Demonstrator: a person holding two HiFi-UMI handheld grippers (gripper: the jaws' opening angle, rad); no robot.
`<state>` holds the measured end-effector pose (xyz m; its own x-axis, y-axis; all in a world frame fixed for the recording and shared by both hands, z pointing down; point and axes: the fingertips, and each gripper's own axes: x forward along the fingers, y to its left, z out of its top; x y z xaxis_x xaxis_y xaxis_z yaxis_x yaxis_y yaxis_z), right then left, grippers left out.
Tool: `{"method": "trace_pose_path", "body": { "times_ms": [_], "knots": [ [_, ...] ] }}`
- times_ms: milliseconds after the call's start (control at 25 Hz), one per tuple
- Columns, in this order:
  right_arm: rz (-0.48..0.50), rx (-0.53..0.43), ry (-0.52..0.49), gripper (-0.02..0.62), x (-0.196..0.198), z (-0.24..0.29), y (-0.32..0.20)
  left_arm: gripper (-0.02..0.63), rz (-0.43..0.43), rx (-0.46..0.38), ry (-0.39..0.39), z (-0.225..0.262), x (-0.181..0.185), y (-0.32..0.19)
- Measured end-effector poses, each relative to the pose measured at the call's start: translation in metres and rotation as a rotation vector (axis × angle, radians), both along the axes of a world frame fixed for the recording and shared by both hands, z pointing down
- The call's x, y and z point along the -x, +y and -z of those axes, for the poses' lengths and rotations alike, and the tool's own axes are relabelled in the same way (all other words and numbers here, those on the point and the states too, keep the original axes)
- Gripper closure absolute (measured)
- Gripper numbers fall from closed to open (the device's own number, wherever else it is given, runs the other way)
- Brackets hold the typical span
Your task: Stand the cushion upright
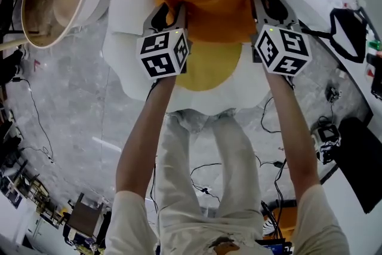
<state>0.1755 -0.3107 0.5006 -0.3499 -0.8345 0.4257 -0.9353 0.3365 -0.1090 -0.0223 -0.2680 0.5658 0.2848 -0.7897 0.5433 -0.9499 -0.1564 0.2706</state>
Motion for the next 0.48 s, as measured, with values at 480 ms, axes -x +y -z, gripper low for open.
{"method": "trace_pose_path", "body": {
  "times_ms": [480],
  "knots": [
    [-0.077,0.016,0.012,0.36,-0.011,0.011,0.03,0.417,-0.058,-0.018,-0.022,0.015,0.001,0.028]
  ]
}}
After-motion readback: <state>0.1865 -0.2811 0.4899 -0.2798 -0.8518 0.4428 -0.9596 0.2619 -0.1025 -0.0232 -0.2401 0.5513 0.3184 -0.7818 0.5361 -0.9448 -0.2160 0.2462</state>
